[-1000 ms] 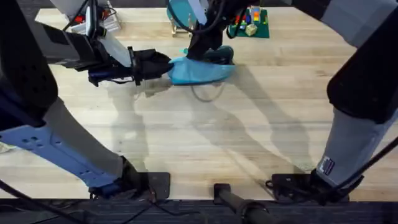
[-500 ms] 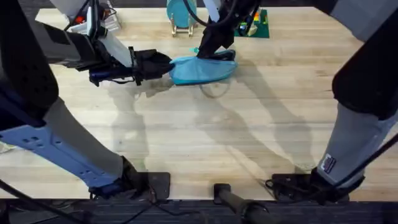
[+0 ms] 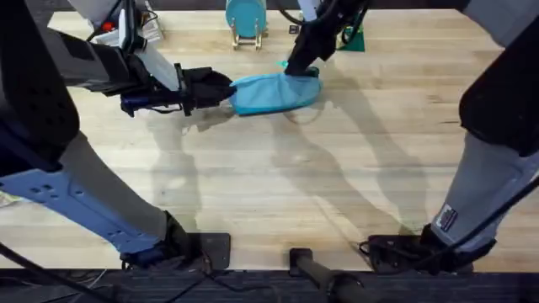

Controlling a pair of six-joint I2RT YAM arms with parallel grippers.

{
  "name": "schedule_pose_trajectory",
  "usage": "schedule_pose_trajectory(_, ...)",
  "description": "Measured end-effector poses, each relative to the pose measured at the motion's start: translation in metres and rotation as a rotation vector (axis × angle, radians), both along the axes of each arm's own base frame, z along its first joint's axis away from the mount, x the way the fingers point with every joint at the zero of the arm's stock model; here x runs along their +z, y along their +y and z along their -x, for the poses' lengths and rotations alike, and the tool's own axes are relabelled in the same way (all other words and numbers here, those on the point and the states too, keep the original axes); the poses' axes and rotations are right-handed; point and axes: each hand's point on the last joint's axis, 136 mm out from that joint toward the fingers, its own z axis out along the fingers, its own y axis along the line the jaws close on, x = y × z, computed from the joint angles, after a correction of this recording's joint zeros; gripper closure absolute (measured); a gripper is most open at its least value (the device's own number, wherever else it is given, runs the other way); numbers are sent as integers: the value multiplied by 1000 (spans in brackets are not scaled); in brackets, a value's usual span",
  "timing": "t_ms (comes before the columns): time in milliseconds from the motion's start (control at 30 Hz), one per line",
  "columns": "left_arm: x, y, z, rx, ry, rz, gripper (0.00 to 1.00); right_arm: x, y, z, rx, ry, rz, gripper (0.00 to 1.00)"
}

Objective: Unzip the bag, pick up the pens from the table one at a time and place them inside, then zip the bag closed.

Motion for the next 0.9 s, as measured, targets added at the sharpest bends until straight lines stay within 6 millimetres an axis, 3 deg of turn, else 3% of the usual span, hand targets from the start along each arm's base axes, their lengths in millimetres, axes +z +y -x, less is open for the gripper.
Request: schedule_pose_trajectory(900, -2, 0, 0, 1, 2, -12, 959, -8, -60, -14, -89, 17, 98, 970)
